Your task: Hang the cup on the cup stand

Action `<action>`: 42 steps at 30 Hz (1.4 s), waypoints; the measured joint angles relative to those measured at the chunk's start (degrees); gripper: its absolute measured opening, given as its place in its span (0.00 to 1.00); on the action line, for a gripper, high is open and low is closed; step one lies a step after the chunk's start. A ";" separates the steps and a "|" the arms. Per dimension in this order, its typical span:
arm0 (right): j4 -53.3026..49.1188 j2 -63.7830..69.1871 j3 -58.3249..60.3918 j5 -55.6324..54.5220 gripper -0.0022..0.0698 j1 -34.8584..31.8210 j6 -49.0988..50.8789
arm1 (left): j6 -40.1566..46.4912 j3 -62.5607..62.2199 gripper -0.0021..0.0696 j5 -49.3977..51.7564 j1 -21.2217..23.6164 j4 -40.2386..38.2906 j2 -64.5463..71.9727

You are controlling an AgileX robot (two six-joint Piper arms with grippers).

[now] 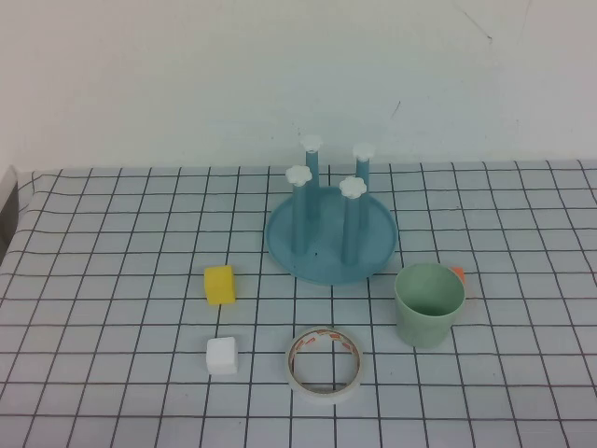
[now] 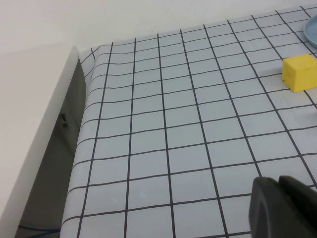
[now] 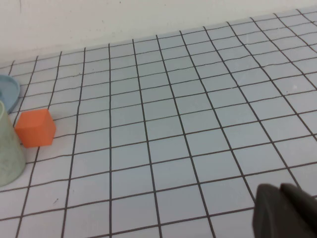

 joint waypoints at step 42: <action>-10.23 0.00 0.52 -52.92 0.03 0.00 -6.91 | 0.14 0.12 0.03 -37.98 0.00 0.22 0.00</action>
